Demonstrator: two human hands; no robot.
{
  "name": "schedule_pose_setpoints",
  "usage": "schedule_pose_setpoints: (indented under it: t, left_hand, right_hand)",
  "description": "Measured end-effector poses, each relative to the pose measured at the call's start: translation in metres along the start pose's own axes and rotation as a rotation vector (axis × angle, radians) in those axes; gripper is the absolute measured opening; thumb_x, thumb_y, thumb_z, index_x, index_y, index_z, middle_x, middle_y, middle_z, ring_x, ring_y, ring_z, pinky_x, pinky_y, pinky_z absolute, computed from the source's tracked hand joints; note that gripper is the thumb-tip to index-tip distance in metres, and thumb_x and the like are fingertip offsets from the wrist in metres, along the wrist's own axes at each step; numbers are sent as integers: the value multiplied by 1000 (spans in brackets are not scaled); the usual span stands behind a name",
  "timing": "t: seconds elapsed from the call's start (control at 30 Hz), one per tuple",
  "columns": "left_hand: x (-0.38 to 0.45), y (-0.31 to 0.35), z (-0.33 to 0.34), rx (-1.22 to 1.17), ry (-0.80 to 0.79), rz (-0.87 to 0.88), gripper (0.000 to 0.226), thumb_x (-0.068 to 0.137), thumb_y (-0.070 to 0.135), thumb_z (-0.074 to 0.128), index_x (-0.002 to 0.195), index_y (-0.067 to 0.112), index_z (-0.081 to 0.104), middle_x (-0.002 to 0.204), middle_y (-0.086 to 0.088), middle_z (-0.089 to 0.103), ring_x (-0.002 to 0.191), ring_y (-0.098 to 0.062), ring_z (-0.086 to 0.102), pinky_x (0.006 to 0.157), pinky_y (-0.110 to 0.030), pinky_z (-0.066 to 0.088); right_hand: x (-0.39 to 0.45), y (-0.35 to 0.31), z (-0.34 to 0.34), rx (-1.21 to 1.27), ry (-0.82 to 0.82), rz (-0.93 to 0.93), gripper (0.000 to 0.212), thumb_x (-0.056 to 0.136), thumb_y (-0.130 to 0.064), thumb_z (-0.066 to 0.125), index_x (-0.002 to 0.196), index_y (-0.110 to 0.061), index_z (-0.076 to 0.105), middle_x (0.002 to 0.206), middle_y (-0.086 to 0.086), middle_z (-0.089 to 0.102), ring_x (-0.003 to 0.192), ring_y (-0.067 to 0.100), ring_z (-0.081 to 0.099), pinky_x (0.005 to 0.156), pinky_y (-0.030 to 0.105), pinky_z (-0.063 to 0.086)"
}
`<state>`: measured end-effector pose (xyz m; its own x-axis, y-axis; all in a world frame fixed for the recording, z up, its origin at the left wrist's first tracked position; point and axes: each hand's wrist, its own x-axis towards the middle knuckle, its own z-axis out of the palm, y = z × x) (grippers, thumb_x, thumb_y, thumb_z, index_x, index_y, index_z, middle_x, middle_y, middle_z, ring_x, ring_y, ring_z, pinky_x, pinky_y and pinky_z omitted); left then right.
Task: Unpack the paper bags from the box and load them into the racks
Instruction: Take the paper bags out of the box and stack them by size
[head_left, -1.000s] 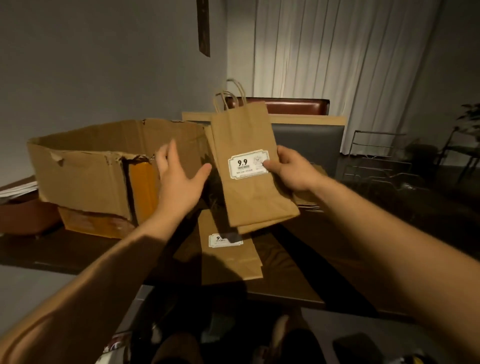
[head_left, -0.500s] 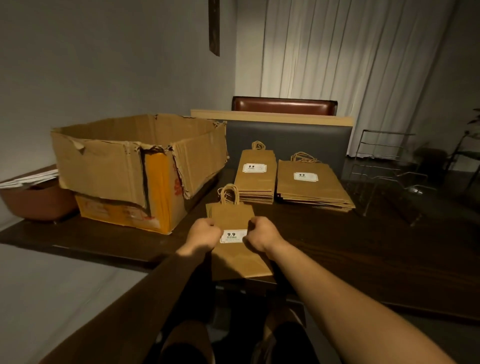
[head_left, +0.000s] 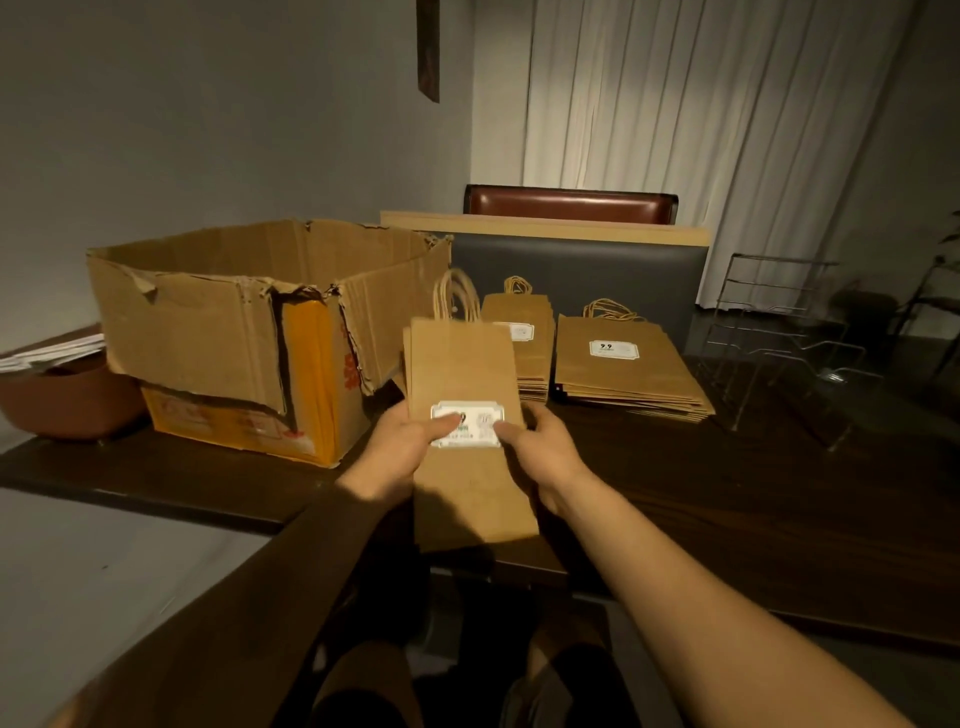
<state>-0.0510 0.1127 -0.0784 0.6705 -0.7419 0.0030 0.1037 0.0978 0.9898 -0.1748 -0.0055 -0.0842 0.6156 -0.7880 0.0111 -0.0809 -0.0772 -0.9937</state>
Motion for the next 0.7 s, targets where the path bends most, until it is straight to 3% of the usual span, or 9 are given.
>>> schedule_pose_setpoints:
  t: [0.1, 0.2, 0.3, 0.43, 0.53, 0.7]
  left_hand:
    - [-2, 19, 3, -37, 3, 211, 32, 89, 9, 71, 120, 12, 65, 111, -8, 75, 102, -25, 72, 86, -40, 58]
    - [-9, 29, 11, 101, 56, 362, 27, 91, 23, 70, 117, 17, 66, 109, 1, 75, 103, -14, 71, 89, -32, 57]
    - [-13, 13, 12, 248, 66, 388, 34, 91, 36, 68, 121, 19, 66, 113, 6, 73, 108, -8, 68, 98, -32, 53]
    - [-20, -19, 10, 179, 61, 252, 66, 83, 51, 68, 138, 21, 46, 129, 2, 65, 119, -14, 63, 104, -45, 50]
    - [-15, -18, 5, 172, 26, 251, 59, 84, 39, 70, 135, 24, 44, 127, 1, 66, 115, -15, 65, 96, -40, 55]
    - [-10, -23, -1, 305, -38, 256, 52, 90, 4, 69, 128, 28, 44, 122, 6, 64, 113, -7, 62, 103, -40, 49]
  right_hand:
    - [-9, -19, -1, 0, 19, -304, 29, 100, -16, 55, 129, -21, 54, 121, -5, 67, 107, 5, 64, 91, 25, 53]
    - [-19, -22, 0, 19, 93, -466, 20, 102, -20, 52, 121, -25, 54, 115, -12, 66, 106, -3, 62, 89, 16, 51]
    - [-20, -3, 1, 41, 125, -447, 16, 103, -20, 51, 118, -21, 55, 111, -10, 66, 102, -4, 62, 87, 16, 50]
    - [-22, 15, 8, 10, 45, -304, 13, 106, -26, 44, 117, -28, 50, 107, -16, 65, 95, -12, 61, 79, 9, 47]
    - [-16, 6, 4, 27, 32, -243, 16, 105, -25, 44, 119, -20, 50, 105, -15, 66, 91, -8, 63, 69, 8, 46]
    - [-17, 12, 3, -78, -60, -167, 35, 99, -11, 51, 127, -29, 41, 113, -18, 60, 106, -3, 56, 74, 7, 42]
